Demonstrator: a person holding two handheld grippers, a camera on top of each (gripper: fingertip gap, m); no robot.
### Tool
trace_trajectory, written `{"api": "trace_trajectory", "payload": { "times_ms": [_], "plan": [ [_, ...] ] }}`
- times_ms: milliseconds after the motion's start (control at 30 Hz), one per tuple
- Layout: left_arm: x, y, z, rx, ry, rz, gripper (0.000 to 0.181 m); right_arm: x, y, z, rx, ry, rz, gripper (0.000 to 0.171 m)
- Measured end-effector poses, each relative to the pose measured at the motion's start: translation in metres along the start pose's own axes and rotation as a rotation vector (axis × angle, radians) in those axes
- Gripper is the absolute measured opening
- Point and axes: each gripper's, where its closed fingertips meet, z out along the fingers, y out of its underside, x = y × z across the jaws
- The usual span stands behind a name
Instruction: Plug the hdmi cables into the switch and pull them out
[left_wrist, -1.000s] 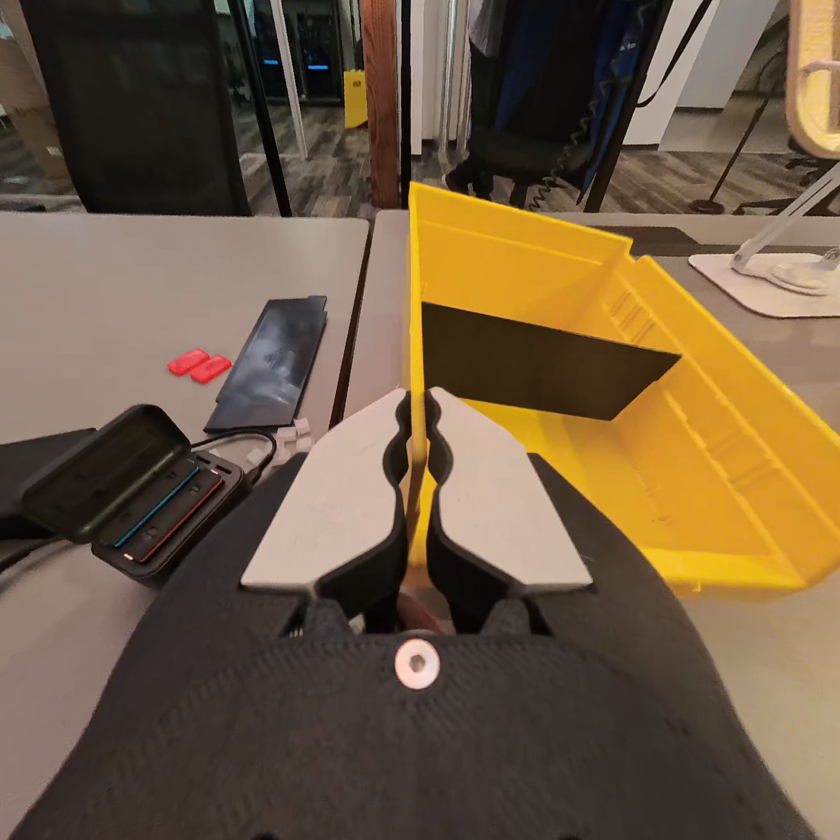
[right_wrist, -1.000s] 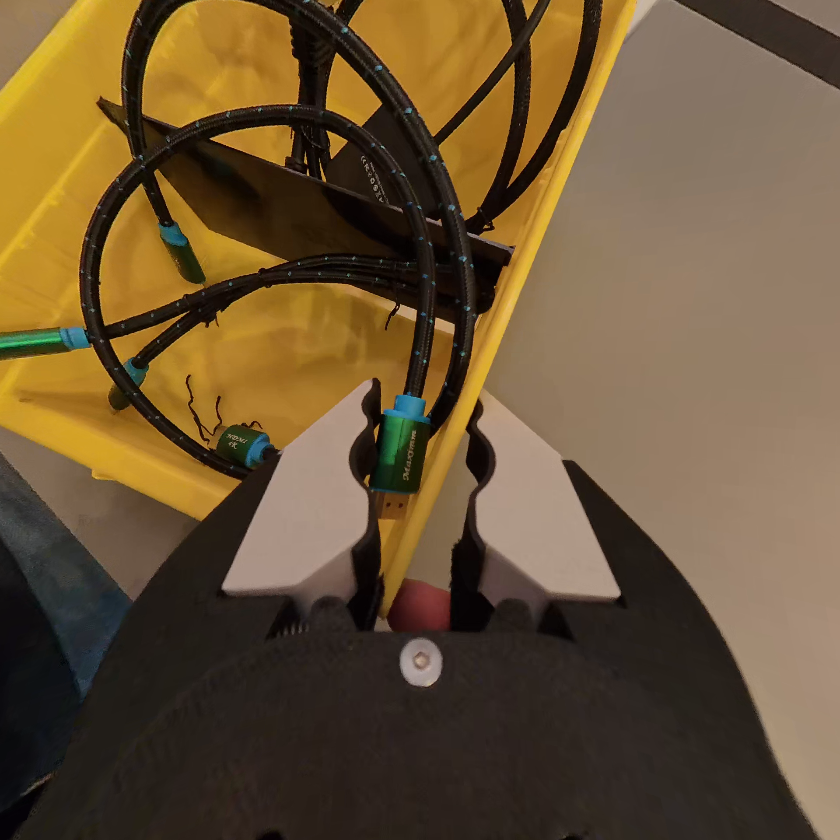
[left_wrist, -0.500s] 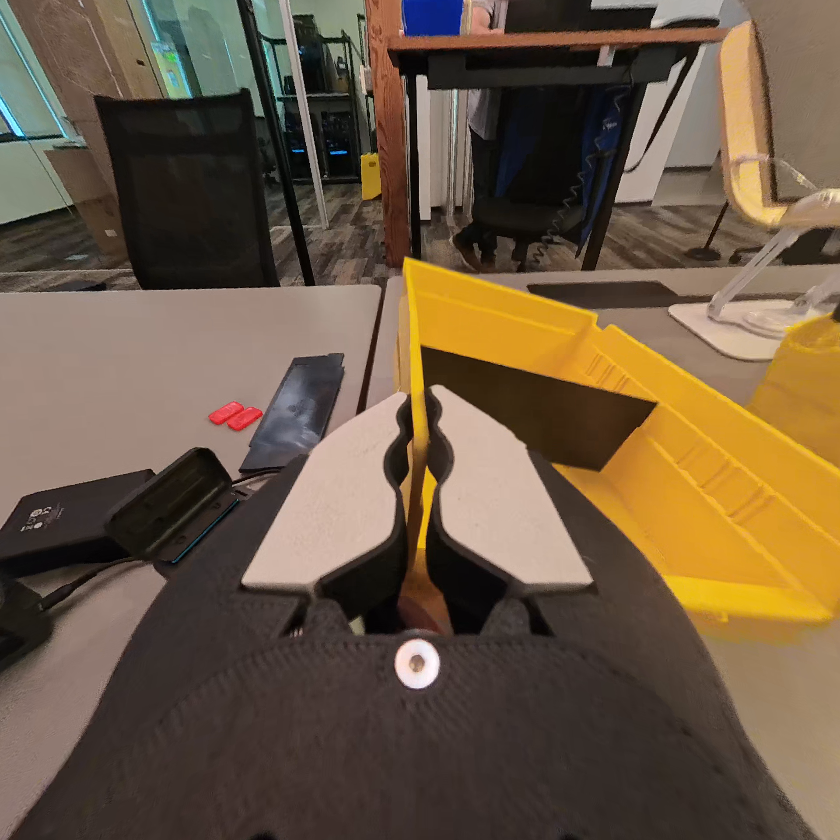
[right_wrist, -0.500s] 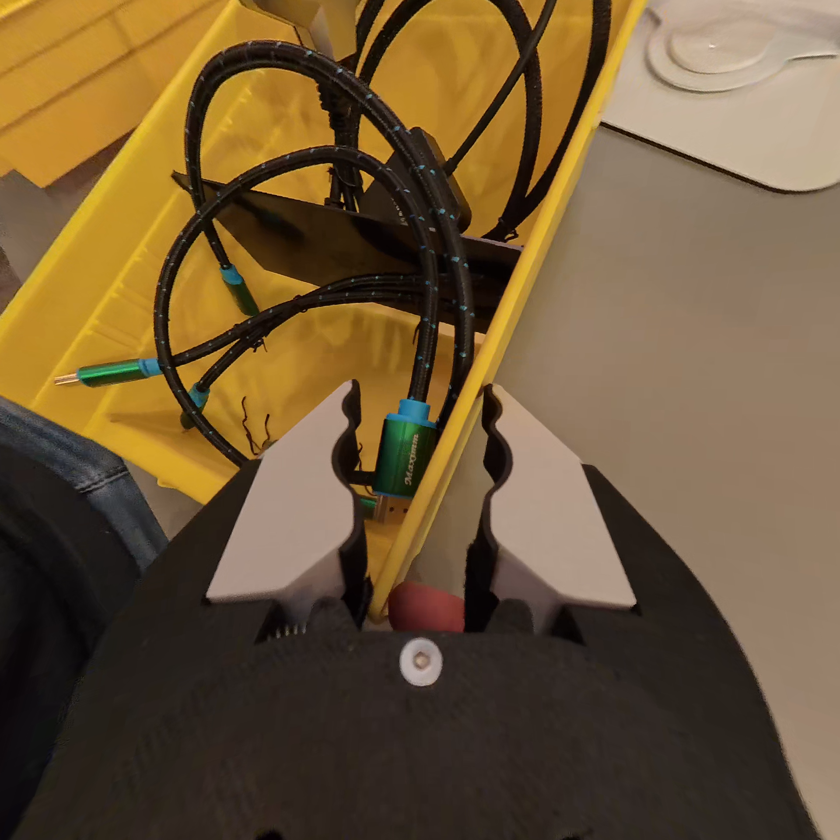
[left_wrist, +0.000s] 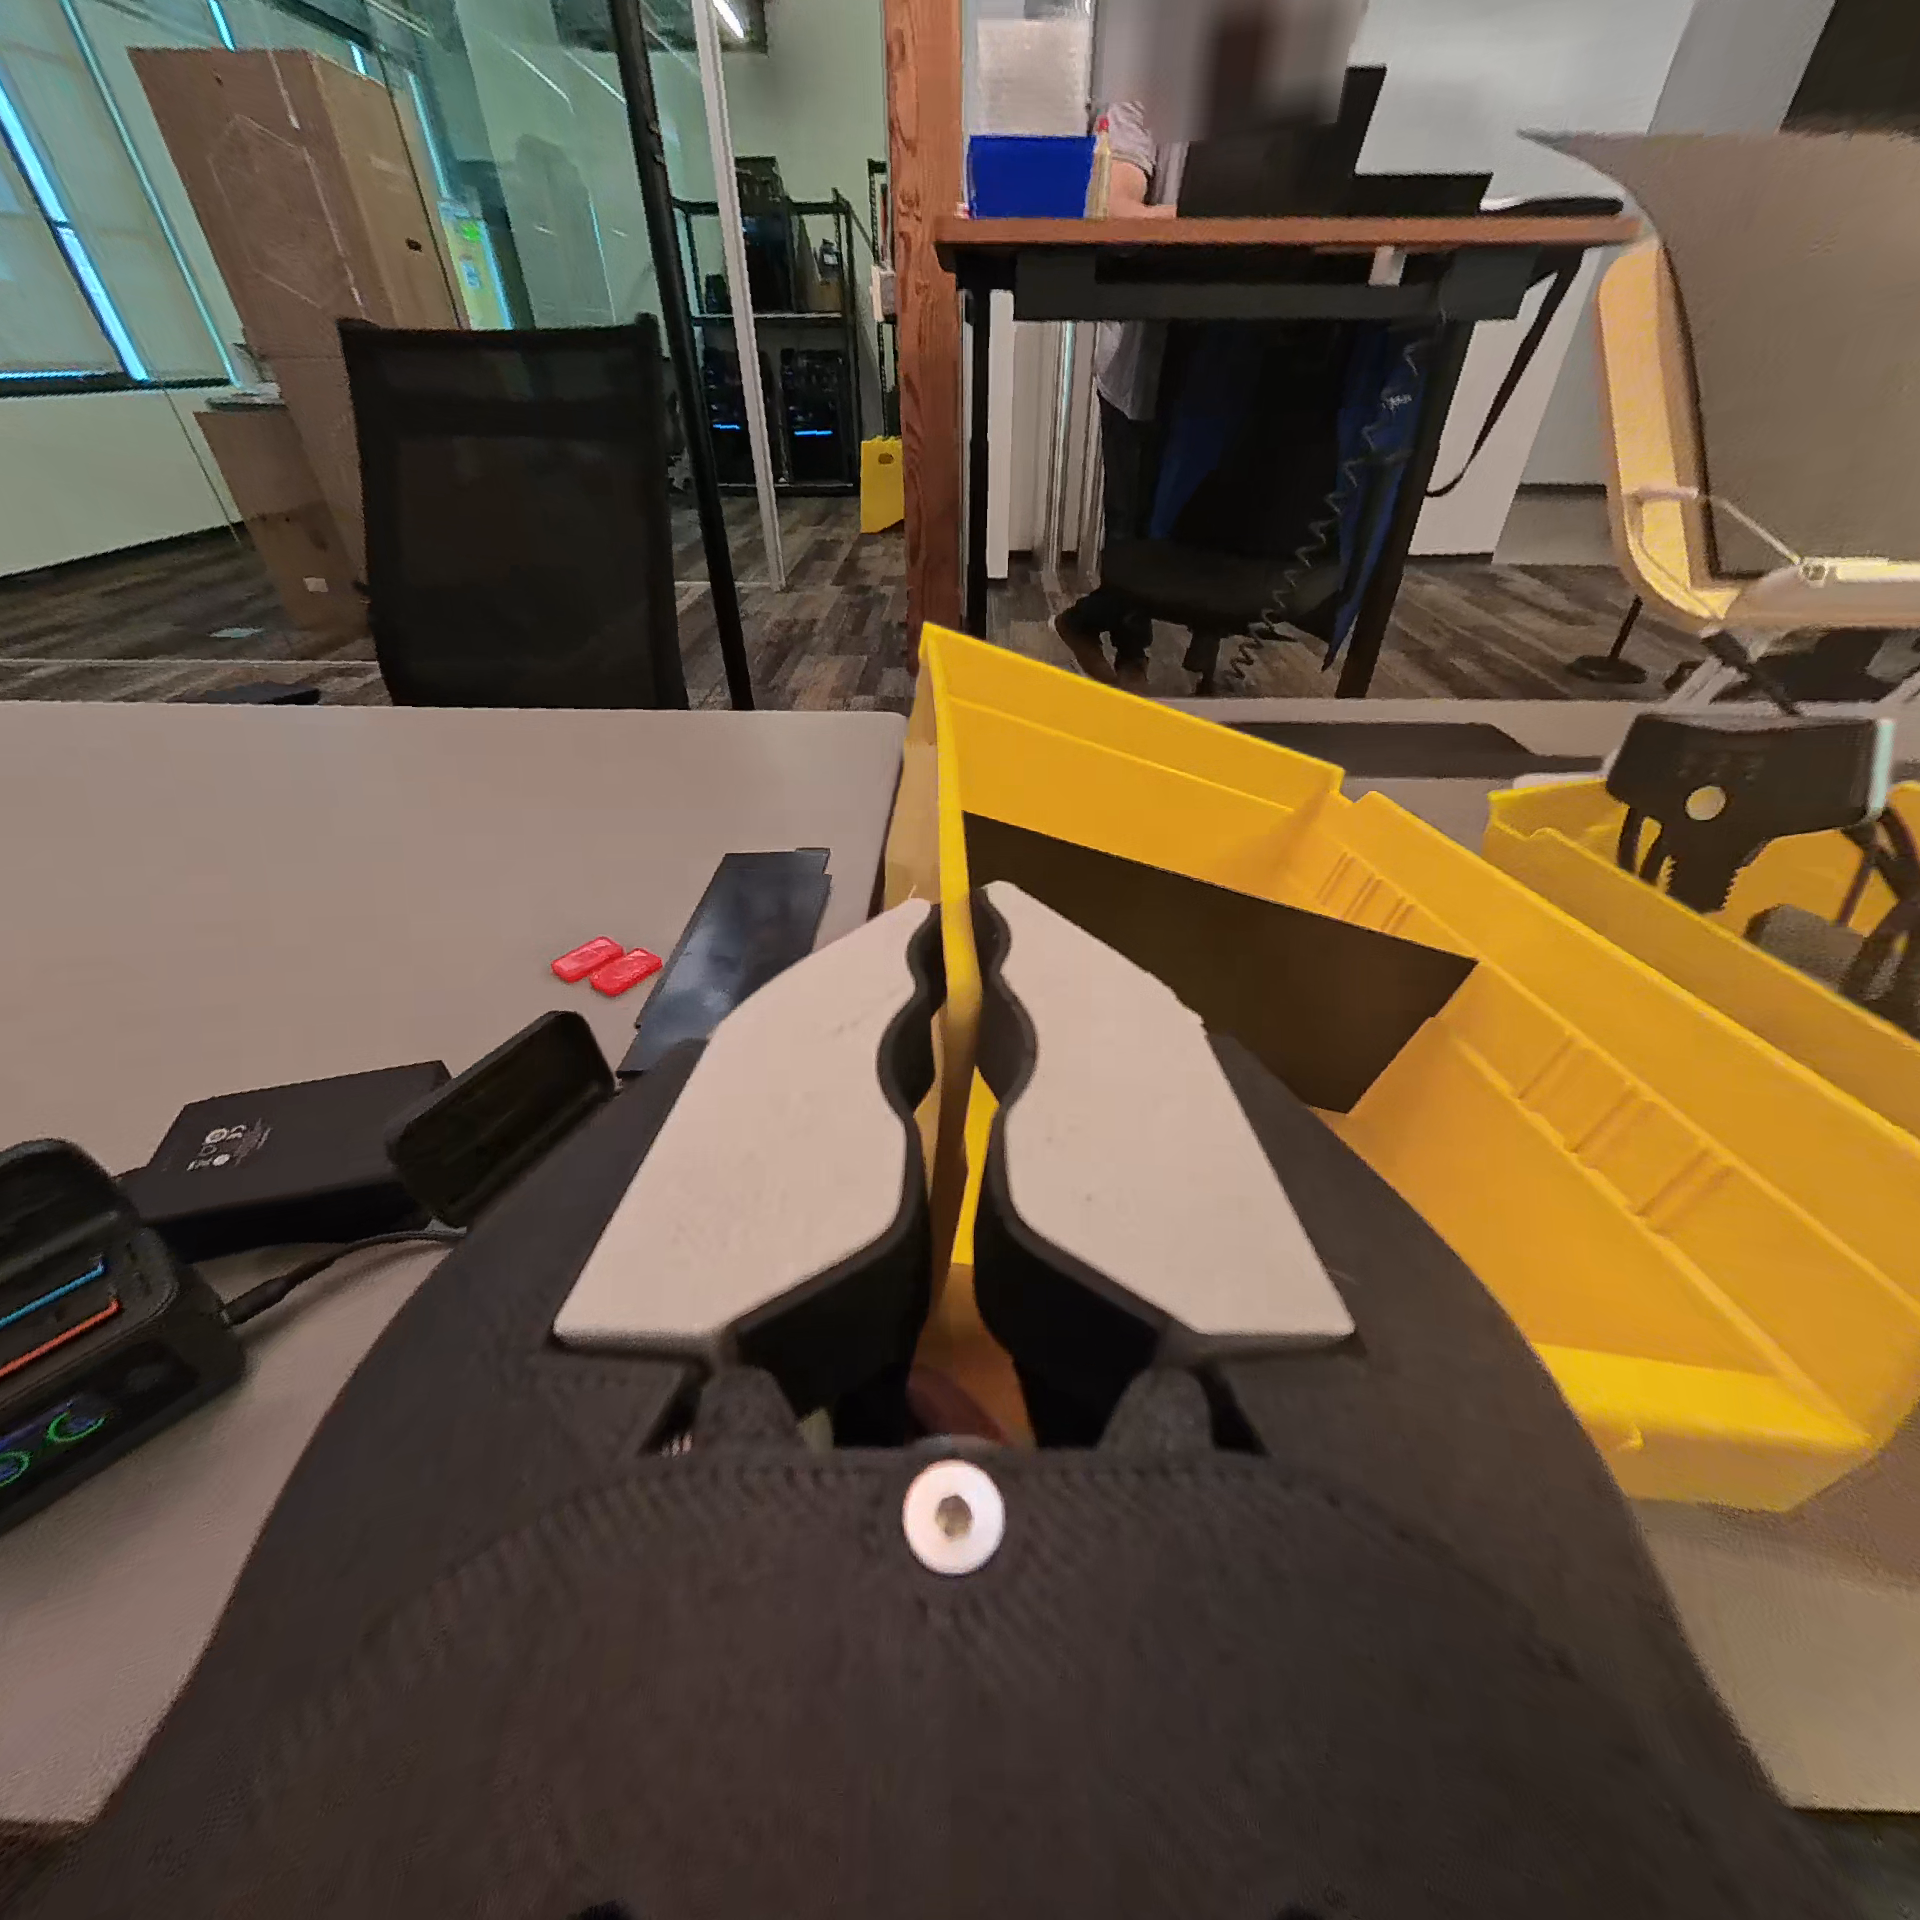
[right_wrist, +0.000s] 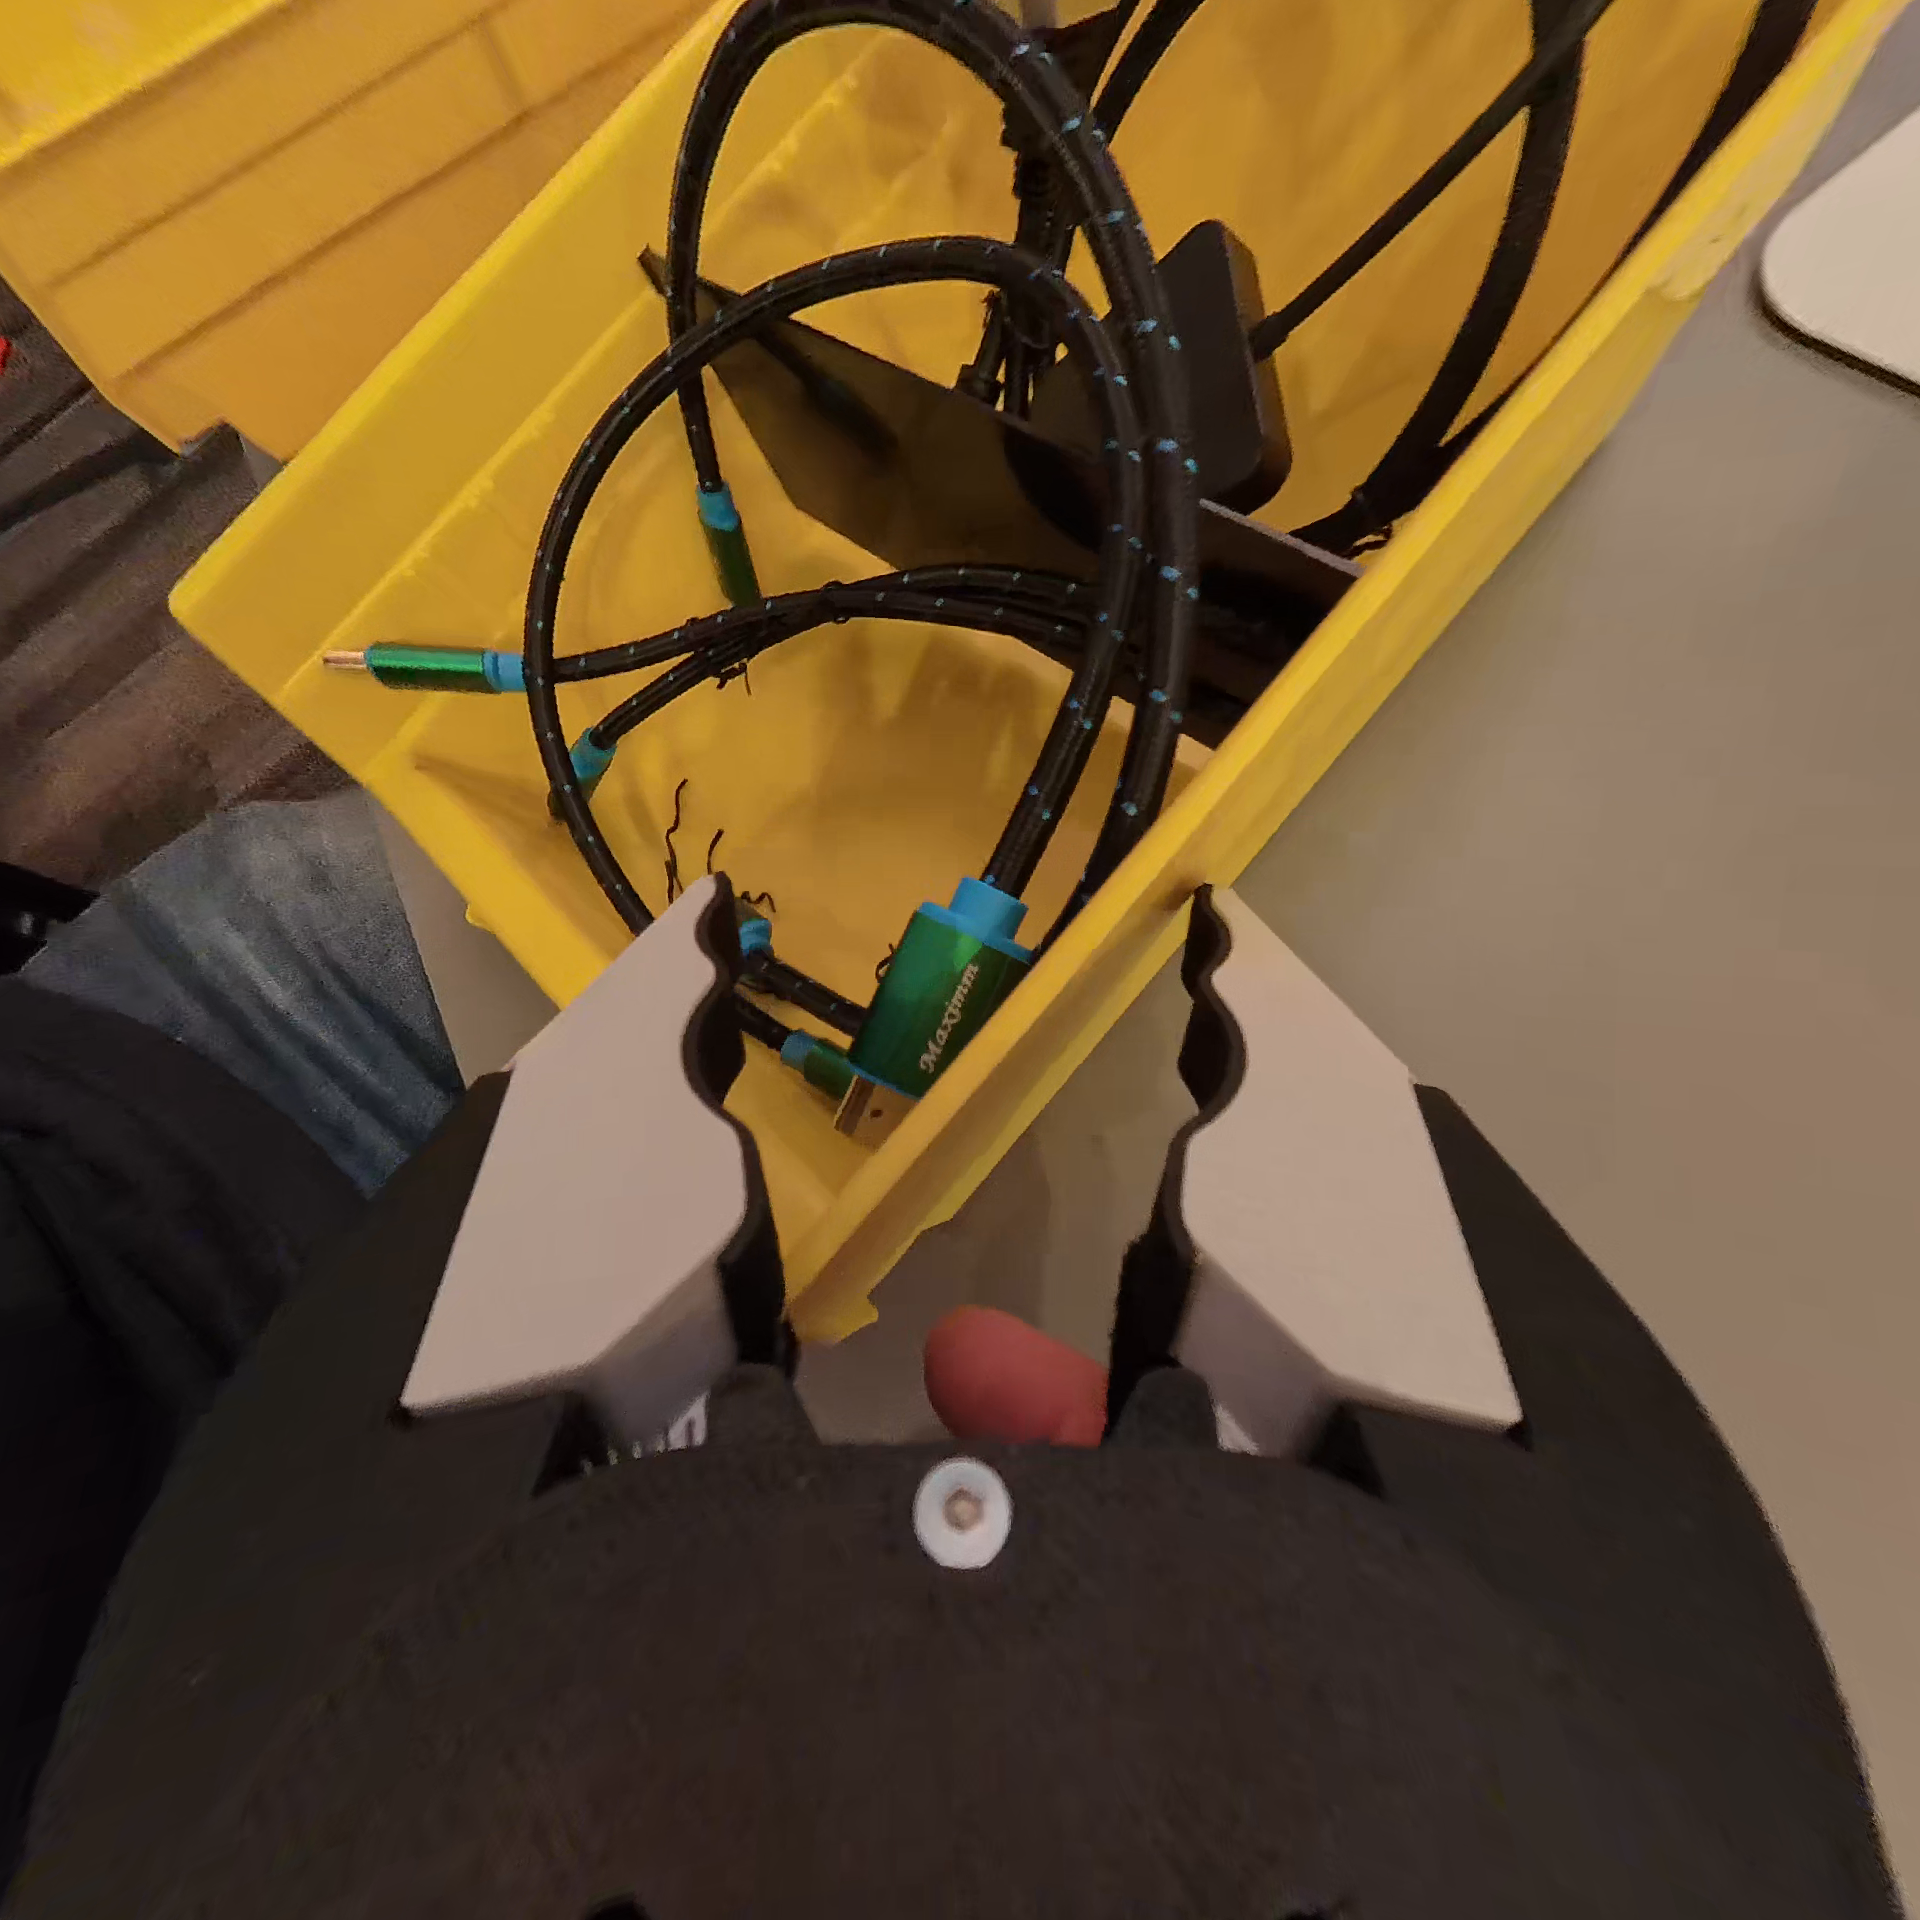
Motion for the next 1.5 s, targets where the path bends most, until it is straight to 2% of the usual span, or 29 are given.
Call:
{"api": "trace_trajectory", "payload": {
  "times_ms": [633, 900, 1033, 1233, 1300, 1367, 1500],
  "plan": [
    [-0.036, -0.034, -0.042, 0.158, -0.071, -0.161, 0.002, -0.044, -0.032, 0.078, -0.015, 0.023, -0.117, 0.108],
    [-0.059, -0.06, -0.072, 0.263, -0.125, -0.21, 0.001, -0.061, -0.051, 0.108, -0.008, 0.007, -0.122, 0.108],
    [-0.063, -0.073, -0.087, 0.309, -0.138, -0.222, 0.002, -0.078, -0.06, 0.126, 0.004, -0.013, -0.125, 0.111],
    [-0.056, -0.087, -0.098, 0.355, -0.126, -0.245, 0.002, -0.123, -0.067, 0.155, -0.024, -0.121, -0.156, 0.128],
    [-0.048, -0.091, -0.099, 0.364, -0.113, -0.256, 0.002, -0.129, -0.073, 0.153, -0.009, -0.162, -0.117, 0.141],
    [-0.037, -0.095, -0.097, 0.368, -0.095, -0.259, 0.002, -0.126, -0.08, 0.142, 0.014, -0.185, -0.083, 0.14],
    [0.001, -0.104, -0.083, 0.364, -0.014, -0.258, 0.002, -0.114, -0.095, 0.087, 0.121, -0.181, -0.088, 0.142]
  ]
}}
